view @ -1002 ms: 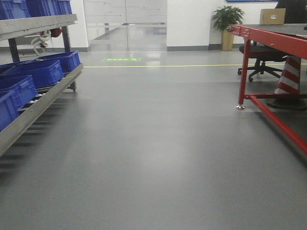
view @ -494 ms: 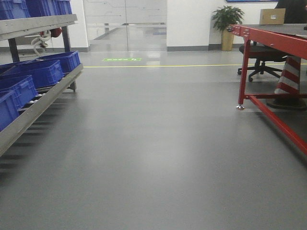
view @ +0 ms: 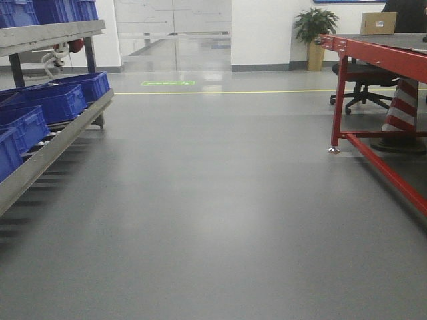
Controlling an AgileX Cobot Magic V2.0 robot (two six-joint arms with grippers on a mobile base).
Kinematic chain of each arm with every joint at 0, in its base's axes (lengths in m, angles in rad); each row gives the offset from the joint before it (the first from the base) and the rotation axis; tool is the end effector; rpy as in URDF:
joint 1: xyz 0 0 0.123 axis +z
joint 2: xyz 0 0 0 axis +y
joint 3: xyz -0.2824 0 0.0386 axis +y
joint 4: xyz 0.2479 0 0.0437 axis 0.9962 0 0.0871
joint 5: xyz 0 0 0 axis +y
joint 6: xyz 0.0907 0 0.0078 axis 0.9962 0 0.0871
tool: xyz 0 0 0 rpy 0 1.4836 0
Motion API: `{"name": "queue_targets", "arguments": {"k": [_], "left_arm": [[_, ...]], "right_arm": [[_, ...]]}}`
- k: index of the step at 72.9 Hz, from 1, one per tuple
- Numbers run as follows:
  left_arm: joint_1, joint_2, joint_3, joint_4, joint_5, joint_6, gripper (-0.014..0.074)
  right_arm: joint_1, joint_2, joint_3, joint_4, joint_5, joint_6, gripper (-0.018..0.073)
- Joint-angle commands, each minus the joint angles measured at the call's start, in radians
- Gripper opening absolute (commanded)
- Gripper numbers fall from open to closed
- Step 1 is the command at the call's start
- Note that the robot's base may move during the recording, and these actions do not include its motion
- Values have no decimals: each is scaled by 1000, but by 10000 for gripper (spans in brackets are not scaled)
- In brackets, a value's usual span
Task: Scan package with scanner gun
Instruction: 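Drive the base forward along the aisle toward the glass doors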
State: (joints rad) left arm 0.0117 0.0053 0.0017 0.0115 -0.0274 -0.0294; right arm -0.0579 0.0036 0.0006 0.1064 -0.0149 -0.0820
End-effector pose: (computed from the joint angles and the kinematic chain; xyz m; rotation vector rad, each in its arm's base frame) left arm 0.0565 0.0006 0.2147 -0.0214 1.4630 -0.0053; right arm 0.0563 -0.0034 0.2140 0.0619 1.4717 -0.0284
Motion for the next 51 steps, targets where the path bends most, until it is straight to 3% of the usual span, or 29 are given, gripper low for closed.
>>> {"name": "queue_targets", "arguments": {"k": [1,51], "left_arm": [[-7,-5,-2,1,-16,0,-111],[-7,-5,-2,1,-16,0,-111]], "right_arm": [[0,-4,-1,-5,-18,0,-168],[0,-4,-1,-5,-18,0,-168]]}}
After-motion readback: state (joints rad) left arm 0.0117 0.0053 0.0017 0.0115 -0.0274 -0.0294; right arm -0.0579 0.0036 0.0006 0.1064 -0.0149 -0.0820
